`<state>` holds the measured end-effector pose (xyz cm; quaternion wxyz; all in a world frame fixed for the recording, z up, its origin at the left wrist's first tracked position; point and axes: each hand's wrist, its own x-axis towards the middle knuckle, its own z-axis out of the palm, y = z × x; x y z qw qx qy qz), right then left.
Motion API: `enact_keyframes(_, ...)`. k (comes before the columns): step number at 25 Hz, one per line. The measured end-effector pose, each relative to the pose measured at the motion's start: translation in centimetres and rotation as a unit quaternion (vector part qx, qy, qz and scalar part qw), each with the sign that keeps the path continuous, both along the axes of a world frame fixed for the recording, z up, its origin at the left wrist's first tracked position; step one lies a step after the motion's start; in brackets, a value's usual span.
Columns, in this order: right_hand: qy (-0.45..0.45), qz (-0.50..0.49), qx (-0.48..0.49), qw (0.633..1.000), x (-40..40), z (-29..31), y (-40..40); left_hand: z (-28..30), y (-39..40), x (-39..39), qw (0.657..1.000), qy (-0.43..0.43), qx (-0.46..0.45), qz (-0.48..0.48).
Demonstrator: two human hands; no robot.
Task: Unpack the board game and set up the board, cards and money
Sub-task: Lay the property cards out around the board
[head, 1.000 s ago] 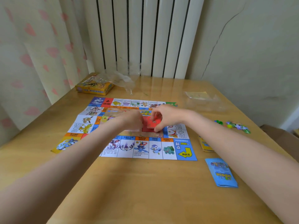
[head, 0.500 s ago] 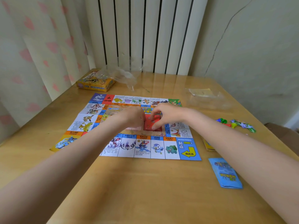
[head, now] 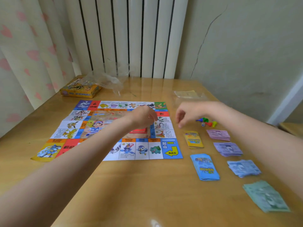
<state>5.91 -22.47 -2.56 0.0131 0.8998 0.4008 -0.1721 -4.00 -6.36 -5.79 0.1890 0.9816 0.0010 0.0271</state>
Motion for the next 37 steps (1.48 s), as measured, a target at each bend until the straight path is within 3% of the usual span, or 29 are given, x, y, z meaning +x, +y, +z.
enact_keyframes(3, 0.054, -0.059, -0.094, 0.992, -0.4, -1.0, -3.1, -0.3, -2.9, 0.8, 0.999, 0.011, -0.017, -0.029)
enact_keyframes(9, 0.045, -0.054, -0.071, 0.995, -0.6, -2.6, -4.3, -0.9, -5.0, 1.2, 0.998, 0.016, -0.037, -0.054)
enact_keyframes(12, 0.018, -0.05, -0.1, 0.994, -0.6, -2.5, -4.2, -1.8, -4.7, 0.9, 0.993, 0.011, -0.113, -0.022)
enact_keyframes(14, 0.033, -0.054, -0.079, 0.995, -0.7, -2.3, -4.4, -2.0, -4.7, 0.7, 0.971, 0.023, -0.238, 0.02)
enact_keyframes(15, 0.052, -0.059, -0.038, 0.996, -0.9, -1.9, -4.4, -1.9, -4.9, 0.5, 0.946, 0.034, -0.32, 0.043)
enact_keyframes(17, 0.157, -0.092, 0.14, 0.973, -1.3, -0.6, -4.3, -1.3, -5.2, 0.4, 0.882, 0.072, -0.46, 0.075)
enact_keyframes(19, 0.3, -0.11, 0.302, 0.898, -1.8, 0.9, -3.8, -0.6, -5.3, 0.2, 0.788, 0.146, -0.595, 0.066)
enact_keyframes(21, 0.349, -0.085, 0.338, 0.87, -2.1, 1.6, -3.1, 0.0, -5.1, -0.2, 0.675, 0.203, -0.709, 0.021)
enact_keyframes(22, 0.356, -0.067, 0.334, 0.87, -2.3, 1.8, -2.8, 0.2, -4.9, -0.5, 0.637, 0.212, -0.742, 0.001)
enact_keyframes(23, 0.361, -0.055, 0.329, 0.871, -2.5, 1.8, -2.6, 0.3, -4.8, -0.8, 0.62, 0.213, -0.755, -0.007)
enact_keyframes(27, 0.353, -0.05, 0.336, 0.872, -2.9, 1.5, -2.1, 0.8, -4.3, -1.9, 0.632, 0.193, -0.75, 0.013)
enact_keyframes(31, 0.267, -0.119, 0.39, 0.873, -2.7, 1.3, -1.7, 1.0, -3.9, -2.2, 0.643, 0.123, -0.756, 0.01)
enact_keyframes(37, 0.226, -0.156, 0.45, 0.85, -3.0, 1.1, -1.1, 0.5, -3.2, -2.1, 0.672, 0.044, -0.739, 0.012)
